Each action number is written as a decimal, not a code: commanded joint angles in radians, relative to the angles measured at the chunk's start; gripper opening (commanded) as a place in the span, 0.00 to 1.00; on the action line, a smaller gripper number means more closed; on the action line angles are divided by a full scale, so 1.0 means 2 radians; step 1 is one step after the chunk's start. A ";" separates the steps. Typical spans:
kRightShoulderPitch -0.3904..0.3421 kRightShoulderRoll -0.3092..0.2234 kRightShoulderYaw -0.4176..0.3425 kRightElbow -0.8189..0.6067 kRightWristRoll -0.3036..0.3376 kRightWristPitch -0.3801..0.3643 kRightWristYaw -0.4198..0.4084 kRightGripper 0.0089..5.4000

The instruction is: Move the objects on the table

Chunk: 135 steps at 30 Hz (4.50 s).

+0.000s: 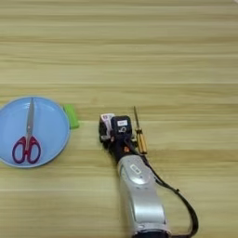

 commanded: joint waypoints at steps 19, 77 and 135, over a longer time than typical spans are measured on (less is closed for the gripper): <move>0.008 0.001 0.004 -0.017 -0.002 -0.008 -0.012 0.46; 0.001 0.004 0.049 -0.068 -0.026 -0.050 -0.003 1.00; -0.023 0.027 0.129 -0.019 -0.053 -0.067 0.005 1.00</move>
